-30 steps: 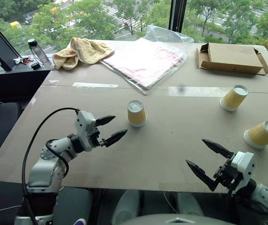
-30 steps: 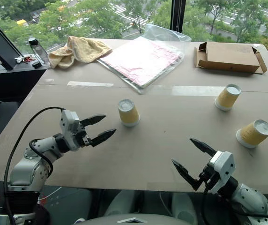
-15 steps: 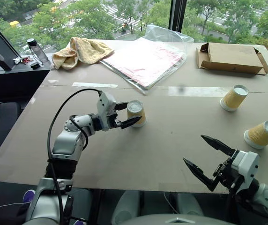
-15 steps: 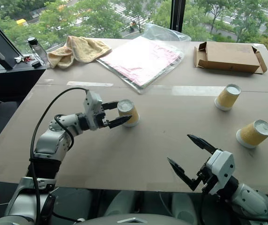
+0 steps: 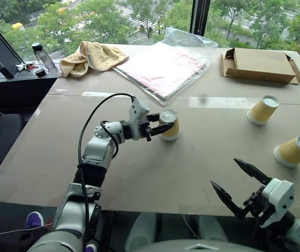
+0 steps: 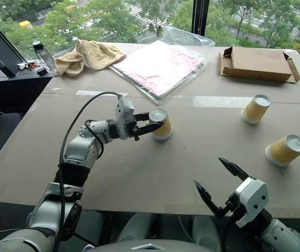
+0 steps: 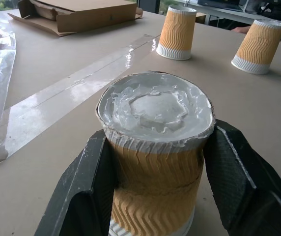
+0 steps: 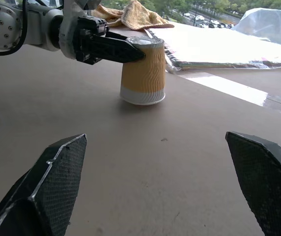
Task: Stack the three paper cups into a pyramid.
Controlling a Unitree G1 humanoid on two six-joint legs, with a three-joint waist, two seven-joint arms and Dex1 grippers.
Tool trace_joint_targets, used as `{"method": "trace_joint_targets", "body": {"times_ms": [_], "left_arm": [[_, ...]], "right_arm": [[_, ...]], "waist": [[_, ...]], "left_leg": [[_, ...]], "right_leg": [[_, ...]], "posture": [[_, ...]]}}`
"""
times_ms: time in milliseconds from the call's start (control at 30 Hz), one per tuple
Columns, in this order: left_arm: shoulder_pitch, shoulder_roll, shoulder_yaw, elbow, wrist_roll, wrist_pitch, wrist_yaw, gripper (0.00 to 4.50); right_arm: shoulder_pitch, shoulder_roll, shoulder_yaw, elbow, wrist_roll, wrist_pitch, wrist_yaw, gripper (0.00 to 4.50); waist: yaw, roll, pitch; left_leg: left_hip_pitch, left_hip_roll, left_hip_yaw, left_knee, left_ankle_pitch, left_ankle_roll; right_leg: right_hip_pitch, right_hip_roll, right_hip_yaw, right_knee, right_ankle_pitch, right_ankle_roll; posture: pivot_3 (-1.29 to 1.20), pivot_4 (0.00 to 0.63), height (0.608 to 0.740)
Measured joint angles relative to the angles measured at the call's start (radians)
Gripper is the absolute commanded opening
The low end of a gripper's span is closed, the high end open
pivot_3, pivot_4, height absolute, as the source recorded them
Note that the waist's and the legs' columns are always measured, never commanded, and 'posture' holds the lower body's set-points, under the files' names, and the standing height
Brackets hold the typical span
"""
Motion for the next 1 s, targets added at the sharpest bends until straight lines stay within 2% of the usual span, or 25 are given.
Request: {"method": "trace_joint_targets", "body": {"times_ms": [200,300,367,400,500,567,667,867,1000], "left_arm": [[-0.035,-0.055,-0.031,0.085,0.044,-0.058,0.002,2.04],[-0.042,-0.071,-0.042,0.127,0.062,-0.091,-0.01,3.69],[-0.047,-0.073,-0.045,0.141,0.064,-0.105,-0.028,4.34],[-0.047,-0.079,-0.041,0.142,0.061,-0.113,-0.035,4.43],[-0.047,-0.079,-0.017,0.137,0.036,-0.103,-0.041,4.43],[-0.036,-0.053,0.008,0.102,0.0,-0.068,-0.057,4.43],[0.013,0.013,0.064,-0.022,-0.088,0.039,-0.093,4.43],[0.181,0.167,0.107,-0.342,-0.262,0.232,-0.203,4.43],[0.254,0.21,0.09,-0.493,-0.342,0.311,-0.257,4.43]], "right_arm": [[0.032,0.015,-0.006,-0.002,-0.036,-0.01,-0.028,4.5],[0.048,0.034,-0.018,-0.014,-0.047,-0.012,-0.05,4.5],[0.051,0.047,-0.025,-0.026,-0.054,-0.011,-0.069,4.5],[0.052,0.071,-0.029,-0.036,-0.06,-0.001,-0.097,4.5],[0.051,0.101,-0.042,-0.052,-0.077,0.019,-0.145,4.5],[0.046,0.128,-0.059,-0.067,-0.096,0.043,-0.19,4.5],[0.009,0.161,-0.135,-0.102,-0.101,0.173,-0.288,4.5],[-0.232,0.13,-0.376,-0.049,-0.024,0.477,-0.428,4.5],[-0.339,0.084,-0.433,0.037,-0.016,0.581,-0.457,4.5]], "waist": [[-0.011,0.0,0.0],[-0.01,0.0,0.0],[-0.01,0.0,0.0],[-0.01,0.0,0.0],[-0.012,0.0,0.0],[-0.017,0.0,0.0],[-0.025,0.0,0.0],[-0.024,0.001,0.0],[-0.013,0.003,0.001]], "left_leg": [[0.001,0.0,0.0,0.0,0.0,0.0],[0.001,0.0,-0.001,0.0,0.0,0.0],[0.001,0.0,0.0,0.0,0.0,0.0],[0.001,0.0,-0.001,0.0,0.0,0.0],[0.001,0.0,-0.001,0.0,0.0,0.0],[0.001,0.001,-0.001,0.0,0.0,0.0],[0.001,0.002,-0.001,0.0,0.0,0.0],[0.001,0.002,0.0,0.0,0.0,-0.001],[0.001,0.001,-0.001,-0.001,0.0,-0.001]], "right_leg": [[0.0,0.001,0.001,0.001,0.0,0.0],[0.0,0.001,0.0,0.001,0.0,0.0],[0.0,0.001,0.001,0.001,0.0,0.0],[0.0,0.001,0.001,0.001,0.0,0.0],[0.0,0.001,0.001,0.001,0.0,0.0],[0.0,0.001,0.001,0.001,0.0,0.0],[-0.001,0.001,0.002,0.001,0.0,0.0],[0.0,-0.005,0.005,0.001,0.0,0.0],[0.0,-0.005,0.004,0.001,0.0,-0.001]], "posture": [[0.0,0.15,0.74],[0.0,0.15,0.74],[0.0,0.15,0.74],[0.0,0.15,0.74],[0.0,0.15,0.74],[0.0,0.15,0.74],[0.0,0.15,0.74],[0.0,0.15,0.74],[0.0,0.15,0.74]]}}
